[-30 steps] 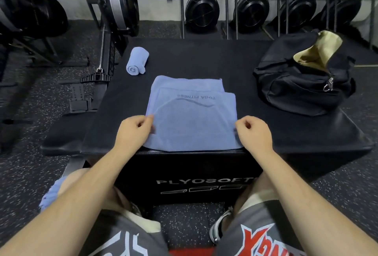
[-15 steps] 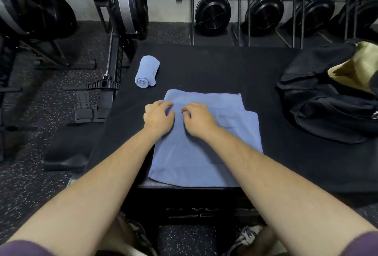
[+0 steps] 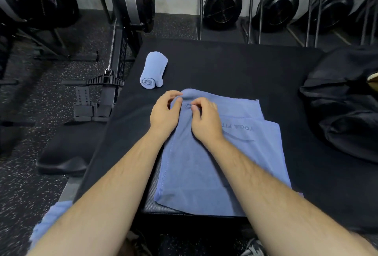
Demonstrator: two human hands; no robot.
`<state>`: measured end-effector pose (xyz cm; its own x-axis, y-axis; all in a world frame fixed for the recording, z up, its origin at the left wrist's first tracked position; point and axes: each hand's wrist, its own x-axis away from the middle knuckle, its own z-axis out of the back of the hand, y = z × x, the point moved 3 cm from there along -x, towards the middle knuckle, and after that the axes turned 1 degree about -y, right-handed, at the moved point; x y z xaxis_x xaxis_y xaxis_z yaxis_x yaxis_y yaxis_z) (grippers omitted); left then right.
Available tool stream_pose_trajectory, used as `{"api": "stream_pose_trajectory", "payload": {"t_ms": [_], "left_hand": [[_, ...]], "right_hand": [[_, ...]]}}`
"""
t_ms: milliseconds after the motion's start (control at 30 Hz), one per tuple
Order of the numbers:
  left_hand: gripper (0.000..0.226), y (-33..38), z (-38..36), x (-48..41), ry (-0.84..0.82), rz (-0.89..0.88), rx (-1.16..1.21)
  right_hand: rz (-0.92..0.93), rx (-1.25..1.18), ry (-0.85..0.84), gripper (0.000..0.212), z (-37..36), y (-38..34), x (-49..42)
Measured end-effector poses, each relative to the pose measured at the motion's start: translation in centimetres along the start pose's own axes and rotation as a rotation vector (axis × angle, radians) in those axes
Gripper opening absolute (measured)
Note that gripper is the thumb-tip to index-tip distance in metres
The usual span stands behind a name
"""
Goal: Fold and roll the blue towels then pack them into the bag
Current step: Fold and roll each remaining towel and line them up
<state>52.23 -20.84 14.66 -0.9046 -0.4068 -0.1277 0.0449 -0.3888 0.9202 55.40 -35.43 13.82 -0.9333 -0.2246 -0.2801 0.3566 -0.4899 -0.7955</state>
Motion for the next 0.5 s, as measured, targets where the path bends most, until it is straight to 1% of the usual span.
{"api": "stream_pose_trajectory", "payload": {"t_ms": [100, 200, 367, 500], "left_hand": [[0.027, 0.49, 0.37, 0.62, 0.011, -0.039, 0.094], [0.037, 0.68, 0.50, 0.77, 0.003, -0.030, 0.141], [0.029, 0.57, 0.18, 0.82, -0.033, 0.021, 0.187], [0.033, 0.30, 0.22, 0.81, -0.044, 0.081, 0.279]], "right_hand": [[-0.005, -0.055, 0.000, 0.014, -0.11, 0.16, 0.03], [-0.017, -0.093, -0.013, 0.018, -0.17, 0.19, 0.09], [-0.034, -0.137, -0.027, 0.010, -0.19, 0.19, 0.11], [-0.024, -0.173, 0.006, 0.006, 0.06, -0.13, 0.14]]}}
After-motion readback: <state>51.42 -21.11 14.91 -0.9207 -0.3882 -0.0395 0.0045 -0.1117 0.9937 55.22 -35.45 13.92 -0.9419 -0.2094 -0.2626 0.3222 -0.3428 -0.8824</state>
